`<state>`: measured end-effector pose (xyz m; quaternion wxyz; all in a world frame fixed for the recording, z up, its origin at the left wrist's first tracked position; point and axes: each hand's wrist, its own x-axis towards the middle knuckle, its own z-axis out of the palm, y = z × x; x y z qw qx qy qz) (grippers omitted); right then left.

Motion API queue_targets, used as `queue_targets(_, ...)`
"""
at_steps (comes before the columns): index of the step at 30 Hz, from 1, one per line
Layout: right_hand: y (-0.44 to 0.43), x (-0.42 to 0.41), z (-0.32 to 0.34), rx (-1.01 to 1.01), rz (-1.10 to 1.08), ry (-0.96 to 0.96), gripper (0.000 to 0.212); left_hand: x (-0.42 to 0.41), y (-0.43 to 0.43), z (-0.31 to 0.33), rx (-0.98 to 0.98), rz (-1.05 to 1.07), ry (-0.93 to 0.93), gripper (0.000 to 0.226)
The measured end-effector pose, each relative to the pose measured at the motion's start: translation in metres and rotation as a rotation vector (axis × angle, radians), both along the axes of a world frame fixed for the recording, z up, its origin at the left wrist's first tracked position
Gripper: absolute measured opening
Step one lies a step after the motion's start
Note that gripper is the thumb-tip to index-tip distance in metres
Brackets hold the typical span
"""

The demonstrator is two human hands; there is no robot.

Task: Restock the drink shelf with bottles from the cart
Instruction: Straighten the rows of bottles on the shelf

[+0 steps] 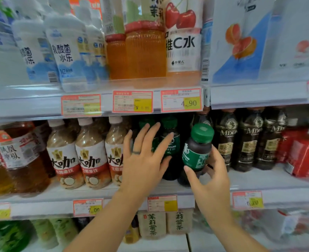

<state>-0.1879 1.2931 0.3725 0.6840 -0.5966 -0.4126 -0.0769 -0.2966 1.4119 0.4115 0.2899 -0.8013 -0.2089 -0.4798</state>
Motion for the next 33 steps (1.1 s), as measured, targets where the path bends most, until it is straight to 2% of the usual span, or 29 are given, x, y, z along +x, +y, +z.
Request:
queue_targets(3, -0.007, 0.003, 0.004, 0.09, 0.02, 0.014, 0.073, 0.011, 0.003, 0.001, -0.011, 0.094, 0.134, 0.079)
queue_targets(6, -0.011, 0.01, 0.008, 0.109, 0.025, 0.003, 0.077, 0.015, 0.005, 0.003, -0.019, 0.132, 0.17, 0.086)
queue_targets(11, -0.016, 0.015, 0.006, 0.109, 0.01, 0.011, 0.082, 0.018, 0.006, 0.004, 0.007, 0.156, 0.19, 0.088)
queue_targets(27, -0.011, 0.009, 0.007, 0.032, 0.082, -0.004, 0.071, 0.032, 0.009, 0.013, -0.026, 0.227, 0.215, 0.085)
queue_targets(33, 0.007, 0.002, 0.014, -0.046, 0.106, -0.032, 0.068, -0.004, 0.012, 0.012, -0.011, 0.199, 0.058, 0.068)
